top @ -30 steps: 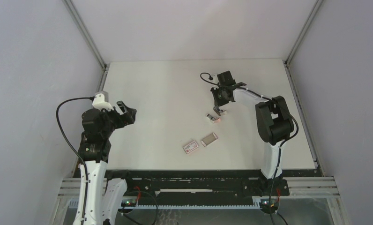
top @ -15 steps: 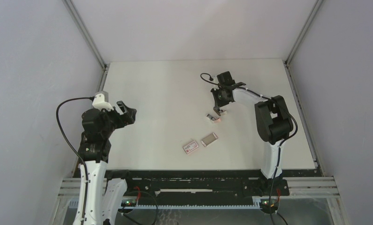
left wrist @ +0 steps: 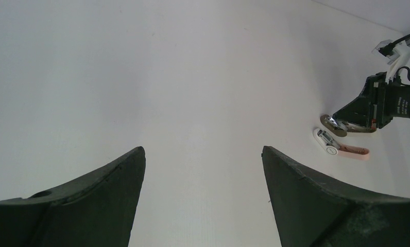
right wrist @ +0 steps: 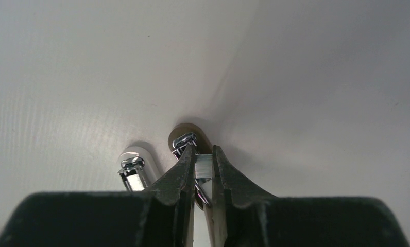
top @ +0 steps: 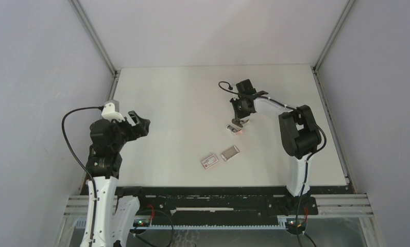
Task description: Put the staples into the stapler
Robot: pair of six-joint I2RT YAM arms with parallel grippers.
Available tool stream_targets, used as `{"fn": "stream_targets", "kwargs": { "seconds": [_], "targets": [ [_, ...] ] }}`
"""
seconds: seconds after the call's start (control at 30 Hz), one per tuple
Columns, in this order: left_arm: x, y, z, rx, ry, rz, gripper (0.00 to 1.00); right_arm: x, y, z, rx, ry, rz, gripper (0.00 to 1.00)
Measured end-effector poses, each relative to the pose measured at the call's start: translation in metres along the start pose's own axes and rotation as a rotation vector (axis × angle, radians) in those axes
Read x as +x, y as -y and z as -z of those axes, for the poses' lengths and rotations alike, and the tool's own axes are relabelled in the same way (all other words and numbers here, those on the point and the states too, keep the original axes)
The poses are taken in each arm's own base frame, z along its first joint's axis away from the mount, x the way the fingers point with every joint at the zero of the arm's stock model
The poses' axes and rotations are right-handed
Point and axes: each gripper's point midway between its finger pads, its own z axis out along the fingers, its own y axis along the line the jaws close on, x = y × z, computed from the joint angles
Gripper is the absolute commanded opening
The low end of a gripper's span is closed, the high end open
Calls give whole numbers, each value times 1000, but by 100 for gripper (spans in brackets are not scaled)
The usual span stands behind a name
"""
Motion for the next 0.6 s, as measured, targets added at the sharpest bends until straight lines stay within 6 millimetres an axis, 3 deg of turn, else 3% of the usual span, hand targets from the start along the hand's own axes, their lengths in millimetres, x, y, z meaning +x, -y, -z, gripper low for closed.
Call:
{"fn": "stream_targets", "kwargs": {
  "seconds": [0.6],
  "targets": [
    [0, 0, 0, 0, 0, 0, 88, 0, -21, -2, 21, 2, -8, 9]
  ]
}}
